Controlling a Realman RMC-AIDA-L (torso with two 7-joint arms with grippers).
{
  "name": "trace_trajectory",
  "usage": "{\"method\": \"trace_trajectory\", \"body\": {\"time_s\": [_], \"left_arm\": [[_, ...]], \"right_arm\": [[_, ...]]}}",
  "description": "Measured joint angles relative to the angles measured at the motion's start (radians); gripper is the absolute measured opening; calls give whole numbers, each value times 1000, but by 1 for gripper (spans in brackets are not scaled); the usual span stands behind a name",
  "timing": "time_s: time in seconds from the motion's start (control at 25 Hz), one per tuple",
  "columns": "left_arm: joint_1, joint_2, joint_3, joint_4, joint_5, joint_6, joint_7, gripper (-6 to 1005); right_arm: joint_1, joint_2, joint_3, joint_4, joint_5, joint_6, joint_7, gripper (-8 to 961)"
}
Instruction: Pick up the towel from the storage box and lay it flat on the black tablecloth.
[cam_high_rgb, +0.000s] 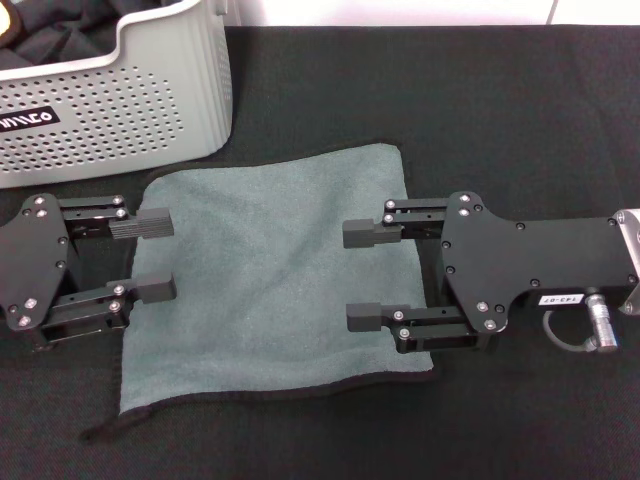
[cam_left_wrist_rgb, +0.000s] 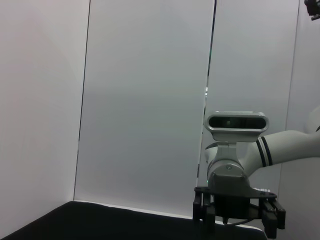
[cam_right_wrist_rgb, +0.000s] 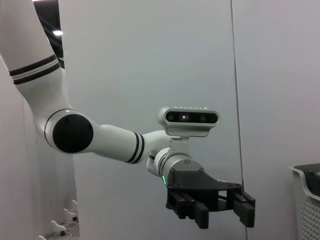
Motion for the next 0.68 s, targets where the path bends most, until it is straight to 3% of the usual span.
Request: {"method": "trace_trajectory", "body": {"time_s": [0.68], "left_arm": [[-8, 2, -5, -23, 6, 0, 6, 530]], "right_arm": [[2, -3, 8, 28, 0, -1, -24, 635]]}}
